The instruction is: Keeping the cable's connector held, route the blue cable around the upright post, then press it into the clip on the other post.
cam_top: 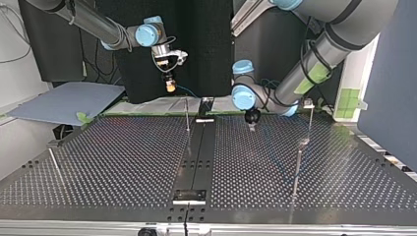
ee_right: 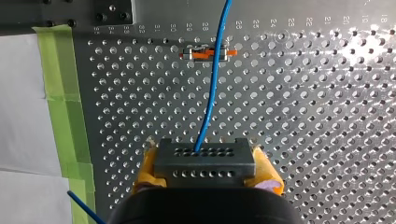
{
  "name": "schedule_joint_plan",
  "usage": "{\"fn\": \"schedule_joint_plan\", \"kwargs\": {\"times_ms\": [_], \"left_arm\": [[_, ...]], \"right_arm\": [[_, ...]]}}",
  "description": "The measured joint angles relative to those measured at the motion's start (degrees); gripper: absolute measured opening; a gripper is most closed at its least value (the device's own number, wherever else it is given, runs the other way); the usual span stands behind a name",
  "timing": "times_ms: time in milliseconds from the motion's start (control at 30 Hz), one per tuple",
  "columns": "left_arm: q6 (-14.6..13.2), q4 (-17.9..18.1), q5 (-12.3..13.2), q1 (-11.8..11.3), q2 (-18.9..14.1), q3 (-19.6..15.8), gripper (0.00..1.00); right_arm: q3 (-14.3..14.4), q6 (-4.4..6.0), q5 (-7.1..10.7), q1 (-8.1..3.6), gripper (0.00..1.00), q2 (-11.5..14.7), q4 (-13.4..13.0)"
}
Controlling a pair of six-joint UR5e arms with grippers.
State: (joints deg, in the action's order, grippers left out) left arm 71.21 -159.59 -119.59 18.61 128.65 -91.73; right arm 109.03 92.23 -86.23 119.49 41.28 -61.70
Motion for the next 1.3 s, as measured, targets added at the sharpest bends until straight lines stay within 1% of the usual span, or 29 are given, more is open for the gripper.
{"fn": "schedule_joint_plan", "kwargs": {"times_ms": [167, 333, 433, 667, 767, 1067, 1300], "left_arm": [[2.83, 0.26, 1.53, 0.21, 1.90, 0.00, 0.99], [5.59, 0.55, 2.61, 0.11, 2.39, 0.00, 0.99], [7.34, 0.80, 3.89, 0.10, 2.76, 0.00, 0.99], [11.60, 1.01, 8.03, 0.55, 5.37, 0.57, 0.99], [13.30, 1.07, 9.73, 0.84, 5.96, 0.85, 0.99], [19.06, 1.68, 15.48, 2.00, 6.24, 0.99, 0.99], [22.47, 1.98, 19.28, 2.97, 6.26, 0.98, 0.99]], "right_arm": [[0.01, 0.13, 0.08, -0.03, 0.00, 0.00, -0.01], [0.00, 0.16, 0.47, -0.03, 0.00, 0.00, -0.01], [0.01, 0.16, 0.57, -0.04, 0.00, 0.00, -0.06], [-0.01, 0.16, 0.64, -0.04, 0.00, 0.00, -0.10], [-0.02, 0.16, 0.77, -0.06, 0.00, 0.00, -0.10], [-0.02, -0.01, 1.05, -0.03, 0.00, 0.00, 0.07], [0.00, 0.12, 1.05, -0.19, 0.00, 0.00, 0.13]]}}
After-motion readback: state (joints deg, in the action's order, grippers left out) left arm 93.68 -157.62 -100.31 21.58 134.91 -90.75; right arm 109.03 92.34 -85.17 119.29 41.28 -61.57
